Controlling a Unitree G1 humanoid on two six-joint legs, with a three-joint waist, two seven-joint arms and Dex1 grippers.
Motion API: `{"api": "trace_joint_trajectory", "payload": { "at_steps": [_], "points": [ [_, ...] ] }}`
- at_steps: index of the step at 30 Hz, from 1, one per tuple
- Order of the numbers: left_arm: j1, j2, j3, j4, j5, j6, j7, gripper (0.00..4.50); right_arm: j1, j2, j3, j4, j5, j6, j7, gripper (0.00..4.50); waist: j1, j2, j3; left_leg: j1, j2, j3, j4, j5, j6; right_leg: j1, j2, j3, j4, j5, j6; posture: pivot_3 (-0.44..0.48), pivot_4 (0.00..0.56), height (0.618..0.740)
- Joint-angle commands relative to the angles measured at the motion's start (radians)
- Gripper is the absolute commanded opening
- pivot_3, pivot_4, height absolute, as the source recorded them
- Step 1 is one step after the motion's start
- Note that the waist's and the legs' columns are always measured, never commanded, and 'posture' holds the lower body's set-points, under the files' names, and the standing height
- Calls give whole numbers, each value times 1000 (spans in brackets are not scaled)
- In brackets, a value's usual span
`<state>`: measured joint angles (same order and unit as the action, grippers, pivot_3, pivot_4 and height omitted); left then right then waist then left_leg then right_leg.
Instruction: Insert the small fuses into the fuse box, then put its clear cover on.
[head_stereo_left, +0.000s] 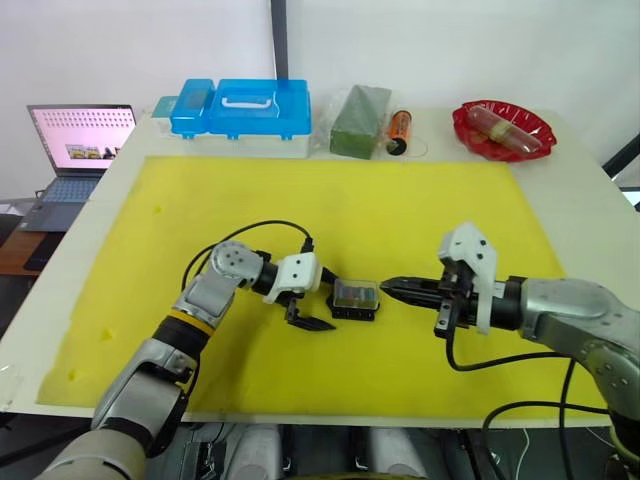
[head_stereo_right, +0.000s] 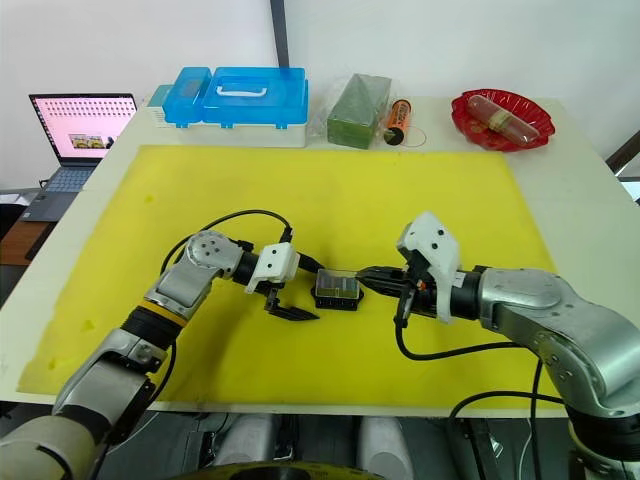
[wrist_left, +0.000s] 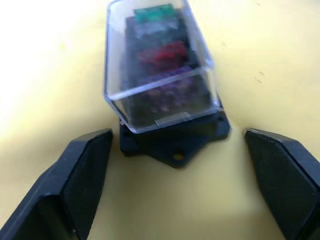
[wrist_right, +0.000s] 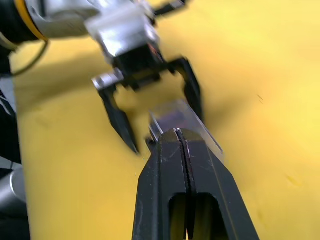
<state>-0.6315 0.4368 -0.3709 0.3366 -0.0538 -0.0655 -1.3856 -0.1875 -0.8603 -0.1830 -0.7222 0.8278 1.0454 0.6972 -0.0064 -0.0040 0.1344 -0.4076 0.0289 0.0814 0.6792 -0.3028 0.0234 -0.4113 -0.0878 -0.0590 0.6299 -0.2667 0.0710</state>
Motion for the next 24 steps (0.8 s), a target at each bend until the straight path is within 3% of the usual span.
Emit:
{"api": "trace_joint_trajectory", "payload": {
  "at_steps": [1, 11, 17, 24],
  "points": [
    [12, 101, 67, -117, -61, 93, -44, 4500, 74, -131, -99, -30, -26, -27, 82, 923, -5, 2, 3, 0, 0, 0, 0, 0, 0, 0, 0, 0, 0, 0, 0, 0, 150, 740],
    [61, 385, 317, -430, -318, 503, -48, 4500, 344, -325, -458, 13, -89, -91, 365, 4478, -1, 0, 13, 0, -1, 0, 1, 0, -1, 2, 0, 0, -1, 0, 0, 0, 150, 740],
    [151, 529, 417, -512, -396, 620, -43, 4500, 464, -339, -617, 47, -151, -122, 511, 4478, 0, 0, 14, 1, -1, 0, 1, 0, -1, 3, 0, -1, 0, 0, 1, 0, 150, 740],
    [192, 585, 414, -509, -399, 616, -45, 4500, 460, -342, -631, 51, -165, -129, 529, 4478, 13, -1, 16, 1, -1, 0, 1, 1, -1, 2, 1, -1, 0, 0, 1, 0, 150, 740]
  ]
}}
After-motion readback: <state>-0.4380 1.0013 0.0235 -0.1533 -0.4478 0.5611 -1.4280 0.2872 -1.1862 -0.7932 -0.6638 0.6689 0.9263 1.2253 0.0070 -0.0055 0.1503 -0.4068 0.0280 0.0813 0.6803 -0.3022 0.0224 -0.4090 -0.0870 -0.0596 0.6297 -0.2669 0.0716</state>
